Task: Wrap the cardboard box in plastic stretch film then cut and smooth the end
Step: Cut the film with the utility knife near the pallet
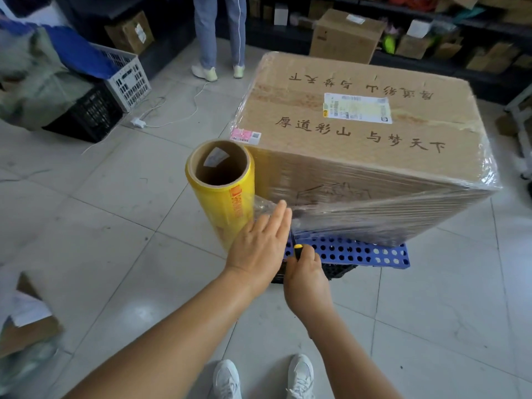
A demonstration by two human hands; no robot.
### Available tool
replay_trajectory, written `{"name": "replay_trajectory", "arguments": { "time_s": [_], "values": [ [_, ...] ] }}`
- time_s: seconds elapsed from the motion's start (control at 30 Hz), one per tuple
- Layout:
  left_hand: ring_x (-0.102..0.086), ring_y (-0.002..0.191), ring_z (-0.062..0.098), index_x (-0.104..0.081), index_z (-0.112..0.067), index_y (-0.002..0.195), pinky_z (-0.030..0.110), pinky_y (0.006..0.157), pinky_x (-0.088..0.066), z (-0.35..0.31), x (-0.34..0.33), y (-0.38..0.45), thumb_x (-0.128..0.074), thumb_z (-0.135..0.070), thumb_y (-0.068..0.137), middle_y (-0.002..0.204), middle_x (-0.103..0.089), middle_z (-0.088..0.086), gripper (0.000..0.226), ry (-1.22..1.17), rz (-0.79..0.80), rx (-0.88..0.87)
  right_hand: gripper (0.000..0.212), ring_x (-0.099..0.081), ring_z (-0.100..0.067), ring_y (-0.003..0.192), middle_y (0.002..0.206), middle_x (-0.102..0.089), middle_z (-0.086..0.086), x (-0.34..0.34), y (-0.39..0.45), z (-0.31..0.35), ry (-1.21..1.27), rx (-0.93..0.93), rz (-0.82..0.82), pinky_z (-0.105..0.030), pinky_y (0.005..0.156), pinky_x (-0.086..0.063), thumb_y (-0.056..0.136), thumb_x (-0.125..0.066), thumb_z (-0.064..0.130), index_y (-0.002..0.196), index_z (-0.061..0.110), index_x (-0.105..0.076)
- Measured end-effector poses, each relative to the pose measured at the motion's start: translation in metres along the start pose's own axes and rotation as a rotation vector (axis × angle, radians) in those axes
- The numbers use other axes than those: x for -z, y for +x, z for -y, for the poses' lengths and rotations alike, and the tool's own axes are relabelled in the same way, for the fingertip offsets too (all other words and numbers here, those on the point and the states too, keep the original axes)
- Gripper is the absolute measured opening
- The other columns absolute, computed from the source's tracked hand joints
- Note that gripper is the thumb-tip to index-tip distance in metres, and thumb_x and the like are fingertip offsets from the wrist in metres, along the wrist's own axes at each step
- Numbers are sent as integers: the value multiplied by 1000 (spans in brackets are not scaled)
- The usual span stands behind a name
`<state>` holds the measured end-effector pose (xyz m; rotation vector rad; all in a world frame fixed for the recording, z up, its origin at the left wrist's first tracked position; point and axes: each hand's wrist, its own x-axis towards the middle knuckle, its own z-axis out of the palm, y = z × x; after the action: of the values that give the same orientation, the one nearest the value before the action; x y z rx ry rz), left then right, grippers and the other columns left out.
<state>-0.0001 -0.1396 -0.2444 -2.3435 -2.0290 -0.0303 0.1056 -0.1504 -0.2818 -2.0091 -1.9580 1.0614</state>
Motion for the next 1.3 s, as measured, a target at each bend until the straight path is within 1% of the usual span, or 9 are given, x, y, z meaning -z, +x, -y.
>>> {"name": "replay_trajectory", "arguments": {
  "time_s": [0.07, 0.13, 0.2, 0.3, 0.47, 0.7, 0.8, 1.07, 1.3],
  "values": [
    [-51, 113, 27, -5, -5, 147, 33, 85, -44, 2, -10, 3, -30, 2, 91, 156, -3, 13, 61, -86, 155, 96, 25, -53, -24, 88, 123, -46, -10, -1, -4, -3, -26, 18, 4, -27, 64, -35, 103, -31, 23, 120, 6, -37],
    [-44, 122, 27, 0, -7, 147, 33, 90, -42, 5, -15, 7, -32, 0, 93, 156, -1, 10, 63, -105, 183, 144, 26, -54, -24, 90, 123, -46, -8, -4, -5, -6, -11, 6, 2, -28, 65, -36, 103, -31, 25, 121, 8, -38],
    [-42, 124, 29, -14, -6, 145, 34, 93, -41, 7, -21, 10, -34, -2, 92, 150, -21, 11, 56, -115, 158, 173, 26, -54, -24, 84, 122, -47, -8, -7, -3, -5, 22, -22, -4, -28, 65, -36, 102, -31, 27, 120, 9, -38],
    [-61, 92, 31, -52, -3, 121, 35, 68, -50, 8, -31, 17, -41, 0, 78, 111, -56, 14, 44, -100, 65, 151, 28, -58, -26, 97, 127, -45, -11, -10, 8, 0, -15, -22, 13, -27, 67, -38, 103, -31, 24, 124, 6, -35],
    [-61, 61, 23, -65, -10, 84, 27, 46, -43, 9, -35, 24, -29, -9, 70, 75, -58, 6, 39, -39, 23, 131, 31, -56, -31, 105, 133, -42, -18, -11, 35, 12, -7, -20, 83, -31, 68, -36, 103, -31, 22, 126, 1, -34],
    [-64, 78, 26, -69, -6, 101, 30, 66, -52, 13, -52, 15, -48, -9, 69, 96, -65, 8, 38, 25, 81, 82, 26, -54, -29, 105, 128, -43, -11, -27, 15, -7, -36, -8, 93, -30, 69, -38, 103, -30, 22, 122, 5, -37],
    [-66, 83, 24, -71, -9, 98, 29, 73, -52, 13, -57, 15, -32, -12, 70, 99, -68, 6, 48, 28, 149, 67, 23, -55, -31, 101, 124, -43, -10, -35, 8, -14, 6, -80, 113, -35, 70, -42, 103, -30, 23, 120, 9, -36],
    [-69, 76, 24, -72, -9, 90, 26, 64, -53, 12, -69, 18, -27, -12, 67, 99, -71, 10, 51, 4, 210, 90, 31, -57, -33, 101, 130, -45, -16, -40, 45, -7, 40, -73, 102, -31, 68, -34, 103, -30, 24, 125, 3, -36],
    [-67, 72, 24, -64, -4, 112, 27, 61, -52, 12, -95, 13, -75, -7, 56, 114, -64, 13, 57, 1, 245, 128, 24, -54, -31, 108, 132, -40, -12, -59, 33, -23, -19, -117, 166, -34, 71, -39, 103, -31, 20, 122, 6, -36]
  ]
}}
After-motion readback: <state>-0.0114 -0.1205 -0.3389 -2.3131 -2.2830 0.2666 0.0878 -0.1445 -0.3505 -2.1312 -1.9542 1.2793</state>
